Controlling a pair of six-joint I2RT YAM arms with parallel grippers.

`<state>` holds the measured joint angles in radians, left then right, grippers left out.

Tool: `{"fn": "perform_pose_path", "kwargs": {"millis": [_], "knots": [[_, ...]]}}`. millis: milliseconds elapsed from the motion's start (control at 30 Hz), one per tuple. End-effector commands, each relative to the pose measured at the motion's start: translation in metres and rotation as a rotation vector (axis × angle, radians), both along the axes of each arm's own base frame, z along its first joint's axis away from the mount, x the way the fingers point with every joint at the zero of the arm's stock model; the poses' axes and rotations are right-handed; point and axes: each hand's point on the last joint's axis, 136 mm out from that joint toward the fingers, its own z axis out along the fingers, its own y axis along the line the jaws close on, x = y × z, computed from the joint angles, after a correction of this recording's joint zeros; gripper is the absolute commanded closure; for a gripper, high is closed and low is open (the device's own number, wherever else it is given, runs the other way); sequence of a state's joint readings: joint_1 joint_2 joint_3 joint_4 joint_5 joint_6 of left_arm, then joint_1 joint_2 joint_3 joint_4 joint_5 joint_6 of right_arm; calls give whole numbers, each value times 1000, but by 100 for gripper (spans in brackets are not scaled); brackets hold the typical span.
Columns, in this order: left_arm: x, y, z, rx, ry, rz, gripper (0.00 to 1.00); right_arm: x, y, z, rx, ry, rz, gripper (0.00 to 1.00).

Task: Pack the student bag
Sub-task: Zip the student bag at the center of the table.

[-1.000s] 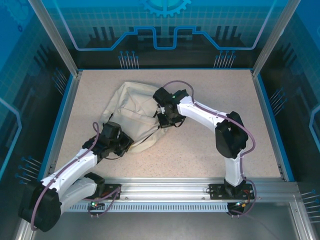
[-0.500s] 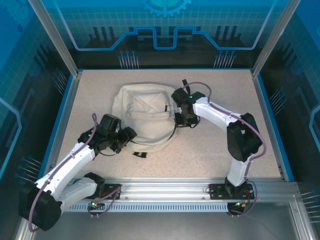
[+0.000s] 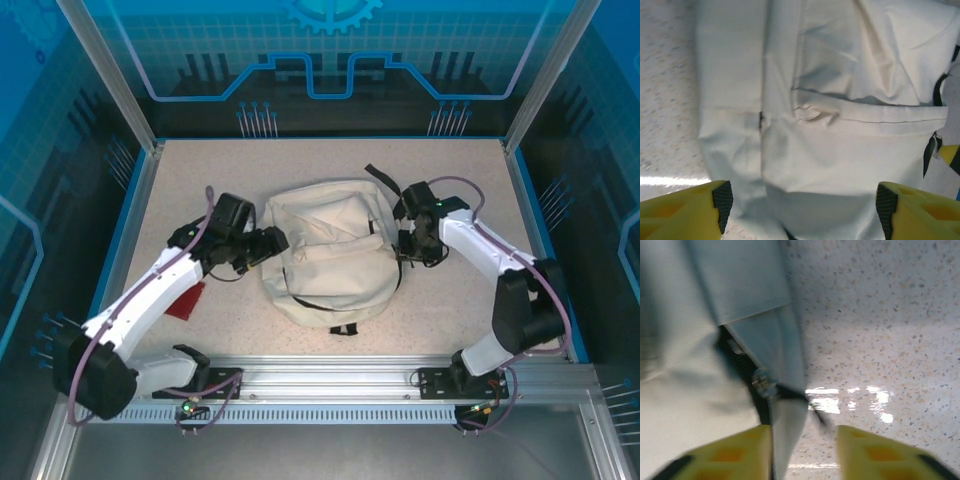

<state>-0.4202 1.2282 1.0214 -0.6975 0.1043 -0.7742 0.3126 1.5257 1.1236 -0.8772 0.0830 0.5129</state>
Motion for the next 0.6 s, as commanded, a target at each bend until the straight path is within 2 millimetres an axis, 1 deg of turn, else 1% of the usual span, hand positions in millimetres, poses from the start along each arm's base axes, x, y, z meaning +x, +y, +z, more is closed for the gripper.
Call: {"fn": "perform_pose_path", "kwargs": {"millis": [0, 33, 100, 200, 267, 333, 433, 567], "knots": [[21, -39, 21, 19, -96, -128, 23, 3, 7, 31, 108, -84, 8, 42], [27, -52, 21, 29, -104, -148, 23, 7, 8, 39, 140, -111, 3, 37], [35, -80, 21, 45, -120, -192, 26, 14, 12, 50, 219, -154, -8, 31], [49, -119, 16, 91, -138, -232, 29, 24, 18, 60, 346, -194, -24, 29], [59, -143, 12, 121, -155, -254, 32, 29, 18, 62, 406, -204, -46, 28], [68, -168, 3, 160, -169, -275, 35, 34, 16, 63, 464, -215, -63, 28], [84, -190, -7, 226, -193, -271, 38, 36, 9, 60, 500, -215, -98, 27], [105, -205, -20, 333, -222, -248, 40, 33, -5, 54, 518, -205, -147, 28]]}}
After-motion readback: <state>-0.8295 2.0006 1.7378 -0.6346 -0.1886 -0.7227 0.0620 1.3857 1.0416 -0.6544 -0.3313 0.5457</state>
